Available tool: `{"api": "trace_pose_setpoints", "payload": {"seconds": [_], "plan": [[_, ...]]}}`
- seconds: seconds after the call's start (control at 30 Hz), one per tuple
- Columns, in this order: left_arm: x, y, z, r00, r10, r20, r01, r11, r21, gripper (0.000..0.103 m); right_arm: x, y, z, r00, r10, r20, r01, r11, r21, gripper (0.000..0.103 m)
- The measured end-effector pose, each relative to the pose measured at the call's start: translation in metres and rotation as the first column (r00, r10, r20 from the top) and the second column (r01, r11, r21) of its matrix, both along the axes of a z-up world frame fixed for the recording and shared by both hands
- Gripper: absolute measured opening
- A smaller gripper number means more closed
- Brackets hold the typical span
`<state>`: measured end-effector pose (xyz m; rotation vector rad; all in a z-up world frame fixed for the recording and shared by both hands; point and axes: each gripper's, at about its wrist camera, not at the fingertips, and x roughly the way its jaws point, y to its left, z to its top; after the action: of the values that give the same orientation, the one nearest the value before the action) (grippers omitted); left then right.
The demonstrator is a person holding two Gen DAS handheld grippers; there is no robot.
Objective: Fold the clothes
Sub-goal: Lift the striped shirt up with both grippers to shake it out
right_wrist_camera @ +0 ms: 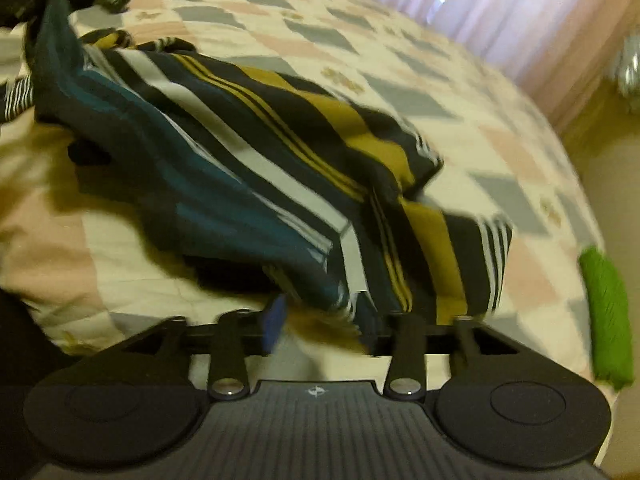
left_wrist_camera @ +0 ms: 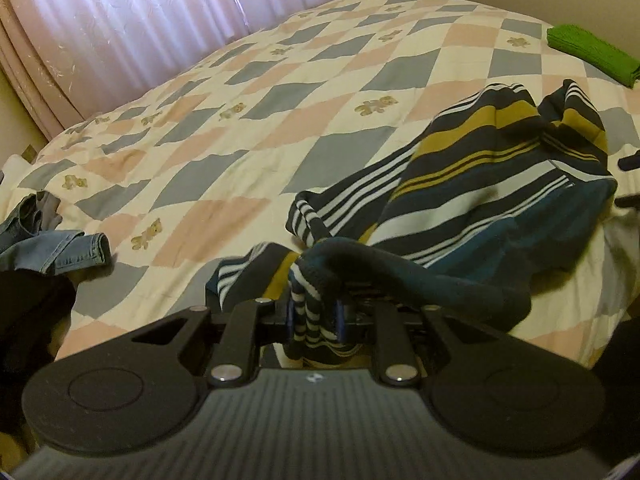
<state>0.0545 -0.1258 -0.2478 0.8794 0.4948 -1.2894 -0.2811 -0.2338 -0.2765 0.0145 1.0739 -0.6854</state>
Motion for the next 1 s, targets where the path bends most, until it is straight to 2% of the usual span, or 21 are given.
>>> {"api": "trace_pose_setpoints", "payload": {"seconds": [0.1, 0.17, 0.23, 0.27, 0.3, 0.33, 0.37, 0.43, 0.53, 0.6, 0.67, 0.77, 0.83, 0.9, 1.0], "plan": [[0.002, -0.004, -0.005, 0.999, -0.023, 0.024, 0.023, 1.000, 0.000, 0.017, 0.009, 0.016, -0.018, 0.992, 0.111, -0.065, -0.114, 0.993, -0.039, 0.048], [0.006, -0.006, -0.009, 0.998, -0.045, 0.037, 0.045, 0.999, 0.005, 0.017, 0.018, 0.028, -0.042, 0.968, 0.199, -0.153, -0.216, 0.971, -0.104, 0.057], [0.007, -0.007, -0.020, 0.996, -0.072, 0.059, 0.071, 0.997, 0.018, 0.018, 0.025, 0.040, -0.069, 0.932, 0.241, -0.269, -0.302, 0.929, -0.215, 0.054], [0.007, -0.007, -0.026, 0.994, -0.081, 0.075, 0.079, 0.996, 0.026, 0.018, 0.027, 0.040, -0.079, 0.924, 0.236, -0.300, -0.315, 0.915, -0.251, 0.047], [0.008, -0.008, -0.032, 0.992, -0.085, 0.093, 0.082, 0.996, 0.035, 0.017, 0.028, 0.035, -0.084, 0.928, 0.225, -0.297, -0.306, 0.915, -0.262, 0.040], [0.009, -0.008, -0.034, 0.991, -0.081, 0.103, 0.078, 0.996, 0.036, 0.016, 0.028, 0.027, -0.084, 0.940, 0.217, -0.265, -0.282, 0.929, -0.241, 0.010], [0.012, -0.005, -0.028, 0.993, -0.059, 0.105, 0.059, 0.998, 0.011, 0.016, 0.026, 0.019, -0.078, 0.954, 0.202, -0.221, -0.251, 0.943, -0.220, 0.003], [0.017, 0.001, -0.016, 0.994, -0.015, 0.107, 0.020, 0.999, -0.043, 0.016, 0.022, 0.009, -0.056, 0.981, 0.145, -0.132, -0.173, 0.956, -0.236, 0.002], [0.025, 0.011, 0.040, 0.995, 0.034, 0.095, -0.014, 0.978, -0.206, 0.016, 0.011, 0.005, 0.006, 1.000, 0.018, 0.018, -0.010, 0.923, -0.384, 0.002], [0.027, 0.014, 0.087, 0.991, 0.044, 0.127, 0.002, 0.942, -0.336, 0.016, 0.008, 0.003, 0.058, 0.991, -0.038, 0.125, 0.095, 0.867, -0.489, 0.002], [0.028, 0.018, 0.137, 0.984, 0.066, 0.163, 0.018, 0.885, -0.466, 0.016, 0.007, -0.002, 0.113, 0.972, -0.056, 0.230, 0.184, 0.790, -0.585, 0.002], [0.030, 0.030, 0.204, 0.974, 0.103, 0.200, 0.043, 0.788, -0.615, 0.016, 0.010, -0.001, 0.182, 0.945, -0.022, 0.326, 0.252, 0.684, -0.685, 0.002], [0.028, 0.046, 0.241, 0.966, 0.118, 0.229, 0.072, 0.731, -0.678, 0.016, 0.010, 0.004, 0.224, 0.926, 0.004, 0.379, 0.293, 0.625, -0.723, 0.002], [0.023, 0.069, 0.270, 0.957, 0.130, 0.260, 0.105, 0.681, -0.724, 0.016, 0.005, 0.013, 0.260, 0.904, 0.034, 0.426, 0.328, 0.583, -0.743, 0.002], [0.017, 0.104, 0.299, 0.948, 0.147, 0.281, 0.130, 0.627, -0.768, 0.016, -0.007, 0.042, 0.299, 0.877, 0.091, 0.472, 0.358, 0.533, -0.767, 0.002]]}}
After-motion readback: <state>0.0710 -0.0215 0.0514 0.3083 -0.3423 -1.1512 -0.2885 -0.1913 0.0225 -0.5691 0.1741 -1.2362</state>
